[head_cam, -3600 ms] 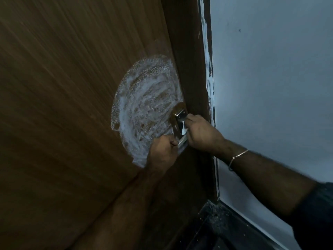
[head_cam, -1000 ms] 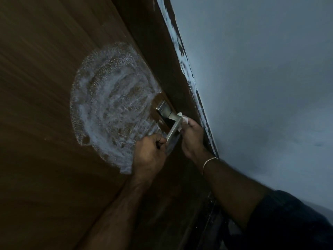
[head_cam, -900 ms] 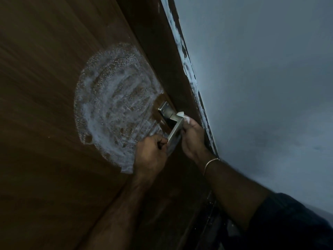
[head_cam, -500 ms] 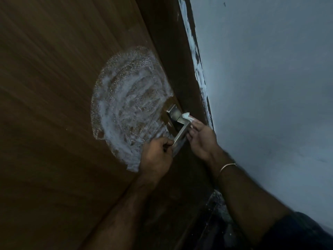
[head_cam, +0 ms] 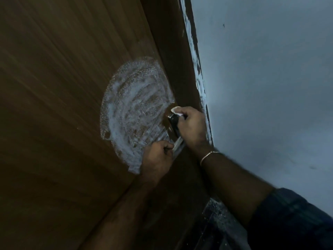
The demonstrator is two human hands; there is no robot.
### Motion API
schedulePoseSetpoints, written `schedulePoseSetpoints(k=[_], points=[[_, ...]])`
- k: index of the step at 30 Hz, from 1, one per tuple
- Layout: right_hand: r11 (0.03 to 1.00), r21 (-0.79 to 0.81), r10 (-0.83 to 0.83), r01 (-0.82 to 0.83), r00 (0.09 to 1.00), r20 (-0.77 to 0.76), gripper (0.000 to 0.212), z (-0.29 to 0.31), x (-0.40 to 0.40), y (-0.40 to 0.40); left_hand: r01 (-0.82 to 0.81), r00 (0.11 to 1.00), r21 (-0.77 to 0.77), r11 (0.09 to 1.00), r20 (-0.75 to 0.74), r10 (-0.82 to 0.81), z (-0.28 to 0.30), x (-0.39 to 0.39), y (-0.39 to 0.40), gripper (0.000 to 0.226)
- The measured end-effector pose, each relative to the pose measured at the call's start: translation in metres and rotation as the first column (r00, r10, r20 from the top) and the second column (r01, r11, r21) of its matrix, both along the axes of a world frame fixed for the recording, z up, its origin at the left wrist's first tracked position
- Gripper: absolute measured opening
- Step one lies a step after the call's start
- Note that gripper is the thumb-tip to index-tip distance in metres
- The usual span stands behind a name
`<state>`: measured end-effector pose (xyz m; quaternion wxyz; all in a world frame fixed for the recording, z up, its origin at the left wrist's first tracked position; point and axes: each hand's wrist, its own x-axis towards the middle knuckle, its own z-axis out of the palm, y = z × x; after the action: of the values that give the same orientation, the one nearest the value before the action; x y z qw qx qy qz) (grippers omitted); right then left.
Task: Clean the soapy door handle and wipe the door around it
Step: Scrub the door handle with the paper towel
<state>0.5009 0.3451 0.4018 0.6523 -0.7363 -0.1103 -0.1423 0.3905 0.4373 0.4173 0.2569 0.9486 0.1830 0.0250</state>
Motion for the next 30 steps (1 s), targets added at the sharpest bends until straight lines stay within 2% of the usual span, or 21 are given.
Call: schedulePoseSetpoints(k=[3, 5, 6, 8, 10, 11, 12, 15, 19, 22, 24, 25, 27, 28, 30], points=[[0.974, -0.221, 0.1, -0.045, 0.965, 0.244, 0.032, -0.012, -0.012, -0.008, 0.008, 1.0, 0.02, 1.0, 0.01, -0.008, 0.0, 0.0, 0.001, 0.023], [0.945, -0.311, 0.196, -0.105, 0.94, 0.279, 0.031, -0.019, -0.019, -0.013, 0.011, 1.0, 0.027, 1.0, 0.025, -0.012, 0.0, 0.0, 0.001, 0.024], [0.957, -0.267, 0.185, -0.11, 0.944, 0.274, 0.031, -0.02, -0.017, -0.012, 0.013, 0.999, 0.031, 0.999, 0.029, -0.014, -0.001, -0.001, 0.0, 0.024], [0.995, -0.075, 0.076, -0.062, 0.978, 0.194, 0.03, -0.017, -0.015, -0.003, 0.004, 1.0, 0.044, 0.999, 0.025, -0.005, -0.001, 0.0, 0.0, 0.025], [0.992, 0.118, -0.038, 0.038, 0.999, -0.005, 0.031, -0.012, -0.016, 0.004, -0.011, 1.0, 0.035, 0.999, 0.009, 0.011, -0.001, 0.0, 0.001, 0.026], [0.984, 0.164, -0.056, 0.067, 0.996, -0.073, 0.031, -0.01, -0.014, 0.006, -0.009, 1.0, 0.035, 0.999, -0.011, 0.009, -0.001, 0.0, 0.001, 0.026], [0.984, 0.163, -0.061, 0.071, 0.996, -0.065, 0.031, -0.008, -0.012, 0.006, -0.001, 1.0, 0.042, 0.999, -0.025, 0.002, -0.001, 0.001, 0.001, 0.026], [0.998, 0.064, -0.002, -0.005, 0.994, 0.114, 0.033, -0.006, -0.01, 0.0, -0.032, 0.999, 0.036, 0.999, 0.02, 0.031, -0.001, 0.003, 0.0, 0.023], [0.985, 0.15, -0.086, 0.08, 0.996, 0.033, 0.037, 0.0, -0.013, 0.003, -0.064, 0.998, 0.072, 0.995, 0.025, 0.063, 0.0, 0.004, -0.004, 0.022], [0.997, -0.03, 0.069, -0.064, 0.979, 0.191, 0.033, -0.008, -0.015, -0.006, -0.068, 0.997, 0.043, 0.997, 0.026, 0.067, 0.0, 0.003, -0.003, 0.022], [0.955, -0.253, 0.214, -0.153, 0.949, 0.232, 0.029, -0.006, -0.006, -0.02, -0.074, 0.997, 0.021, 0.997, 0.024, 0.074, 0.0, 0.003, -0.004, 0.022], [0.897, -0.405, 0.282, -0.178, 0.935, 0.213, 0.027, -0.004, 0.002, -0.025, -0.077, 0.997, 0.012, 0.997, 0.012, 0.077, 0.0, 0.003, -0.004, 0.022], [0.68, -0.71, 0.423, -0.185, 0.889, 0.174, 0.024, -0.001, 0.013, -0.034, -0.077, 0.997, -0.007, 0.997, -0.012, 0.077, 0.0, 0.003, -0.004, 0.023], [0.61, -0.773, 0.462, -0.177, 0.871, 0.165, 0.023, -0.002, 0.011, -0.037, -0.079, 0.997, -0.021, 0.997, -0.018, 0.079, 0.002, 0.003, -0.005, 0.023], [0.6, -0.785, 0.47, -0.155, 0.862, 0.189, 0.022, -0.011, -0.001, -0.039, -0.097, 0.995, -0.075, 0.992, -0.021, 0.095, 0.003, 0.003, -0.004, 0.025]])
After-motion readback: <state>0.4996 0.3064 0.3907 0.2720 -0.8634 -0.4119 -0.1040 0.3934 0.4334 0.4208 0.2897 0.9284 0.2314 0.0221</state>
